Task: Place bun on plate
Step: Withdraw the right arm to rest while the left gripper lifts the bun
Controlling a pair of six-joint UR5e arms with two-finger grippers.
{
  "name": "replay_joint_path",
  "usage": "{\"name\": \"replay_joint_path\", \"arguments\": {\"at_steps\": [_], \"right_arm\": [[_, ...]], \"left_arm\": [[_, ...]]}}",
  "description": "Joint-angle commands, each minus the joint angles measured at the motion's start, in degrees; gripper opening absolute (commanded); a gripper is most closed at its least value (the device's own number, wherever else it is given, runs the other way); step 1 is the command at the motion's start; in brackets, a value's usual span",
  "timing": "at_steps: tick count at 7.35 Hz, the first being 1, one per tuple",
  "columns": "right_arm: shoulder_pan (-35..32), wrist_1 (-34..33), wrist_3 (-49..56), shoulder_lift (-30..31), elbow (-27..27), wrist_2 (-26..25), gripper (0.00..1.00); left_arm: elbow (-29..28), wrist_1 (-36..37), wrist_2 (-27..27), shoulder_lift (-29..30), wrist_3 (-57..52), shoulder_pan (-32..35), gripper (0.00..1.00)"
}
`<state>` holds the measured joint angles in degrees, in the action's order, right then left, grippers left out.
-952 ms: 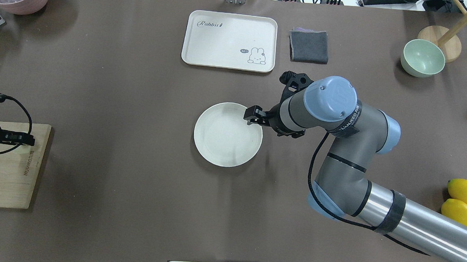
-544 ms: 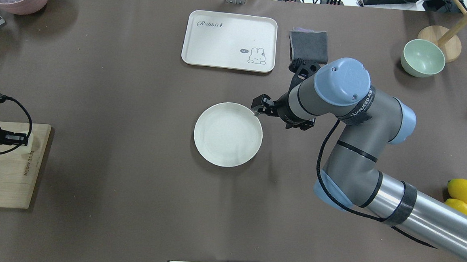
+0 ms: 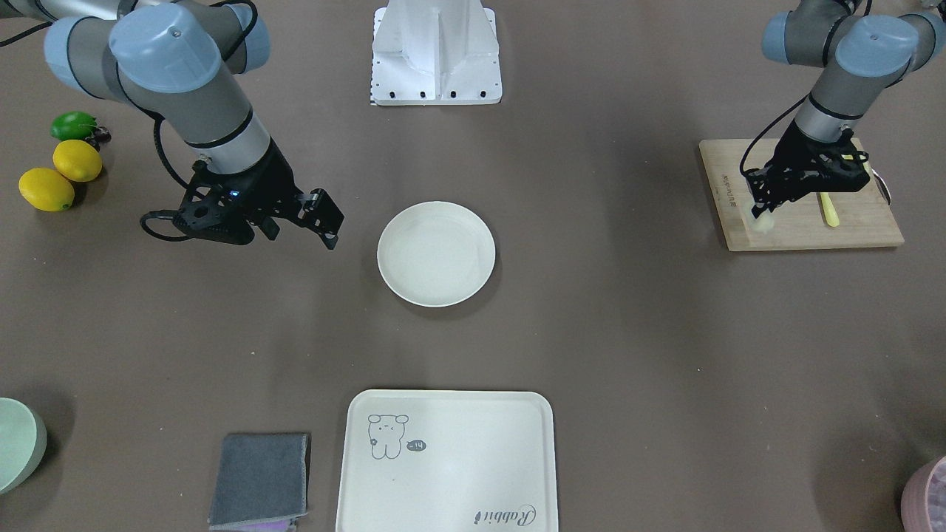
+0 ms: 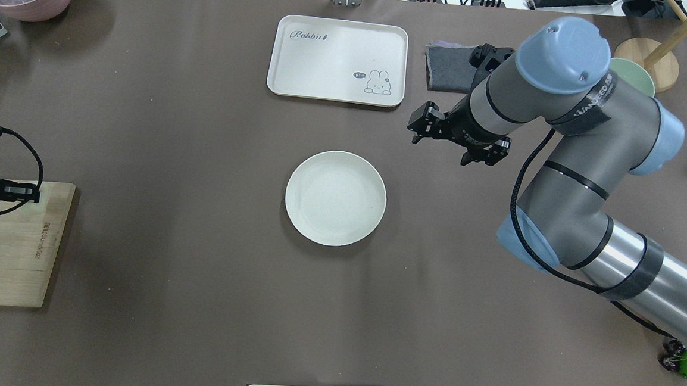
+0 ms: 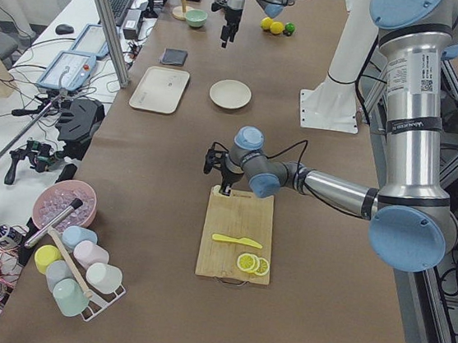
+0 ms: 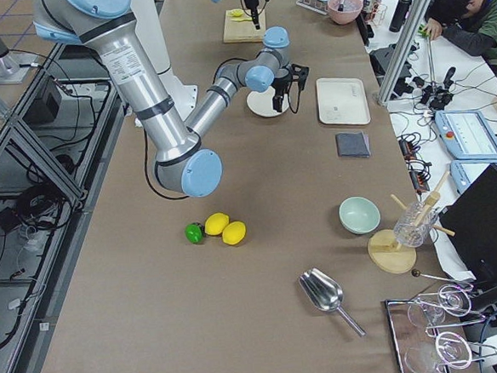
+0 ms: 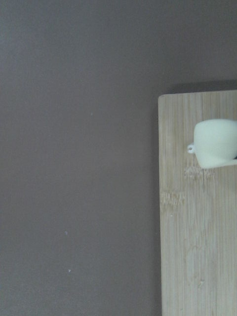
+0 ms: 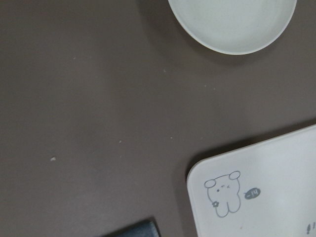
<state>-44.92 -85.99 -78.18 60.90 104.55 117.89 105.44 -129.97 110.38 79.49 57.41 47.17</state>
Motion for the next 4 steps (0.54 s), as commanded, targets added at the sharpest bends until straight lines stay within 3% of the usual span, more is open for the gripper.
{"name": "replay_joint_path", "arguments": {"at_steps": [1, 4], "right_arm": [[-2.97, -3.92, 6.95, 4.64, 3.01, 0.59, 1.00], [-7.53, -3.83, 11.55, 10.19, 3.90, 0.59, 1.00]], "left_arm": [[2.04, 6.87, 0.01, 4.67, -0.02, 1.95, 0.21], [4.69, 24.17, -0.51, 18.27, 0.94, 2.31, 0.30]]}}
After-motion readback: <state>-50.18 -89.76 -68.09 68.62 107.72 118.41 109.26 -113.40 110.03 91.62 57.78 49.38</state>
